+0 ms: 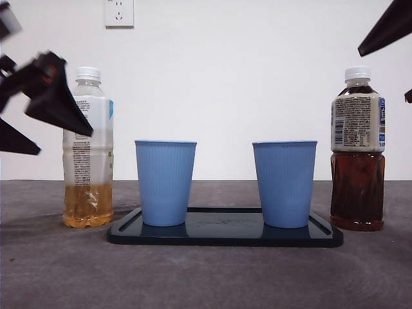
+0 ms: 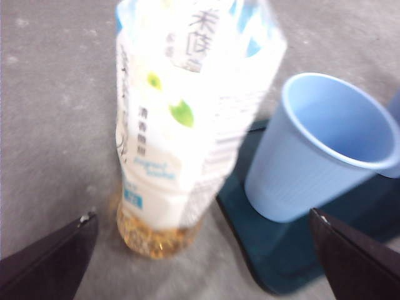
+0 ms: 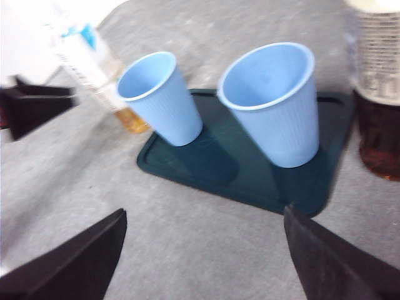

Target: Pour the drink into the cup

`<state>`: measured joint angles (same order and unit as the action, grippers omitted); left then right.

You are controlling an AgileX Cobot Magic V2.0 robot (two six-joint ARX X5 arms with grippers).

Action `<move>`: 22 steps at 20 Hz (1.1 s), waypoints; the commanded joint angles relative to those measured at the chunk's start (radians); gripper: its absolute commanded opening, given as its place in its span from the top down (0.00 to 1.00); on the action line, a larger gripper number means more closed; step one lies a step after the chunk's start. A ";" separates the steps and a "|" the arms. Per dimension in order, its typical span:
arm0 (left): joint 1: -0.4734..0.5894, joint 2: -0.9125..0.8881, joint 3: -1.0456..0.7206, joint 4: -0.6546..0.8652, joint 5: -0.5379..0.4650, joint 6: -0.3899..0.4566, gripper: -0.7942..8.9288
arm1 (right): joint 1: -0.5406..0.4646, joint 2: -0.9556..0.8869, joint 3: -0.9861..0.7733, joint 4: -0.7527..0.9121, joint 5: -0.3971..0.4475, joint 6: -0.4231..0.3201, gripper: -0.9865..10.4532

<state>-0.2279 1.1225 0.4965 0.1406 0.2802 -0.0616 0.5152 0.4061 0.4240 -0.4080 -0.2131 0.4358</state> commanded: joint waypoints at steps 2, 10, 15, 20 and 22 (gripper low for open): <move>-0.007 0.124 0.002 0.127 -0.027 0.010 0.31 | 0.006 0.001 0.024 0.003 -0.035 0.009 0.56; -0.008 0.336 0.002 0.375 -0.030 0.019 0.31 | 0.006 0.001 0.034 0.003 -0.034 -0.002 0.56; -0.008 0.428 0.002 0.494 -0.056 0.024 0.31 | 0.006 0.001 0.034 0.003 -0.024 -0.006 0.56; -0.008 0.462 0.002 0.549 -0.056 0.024 0.47 | 0.006 0.001 0.034 0.003 -0.023 -0.009 0.56; -0.008 0.462 0.002 0.550 -0.056 0.024 0.54 | 0.006 0.001 0.034 0.003 -0.023 -0.010 0.56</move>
<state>-0.2348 1.5681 0.4961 0.6819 0.2321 -0.0460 0.5152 0.4061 0.4435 -0.4110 -0.2382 0.4343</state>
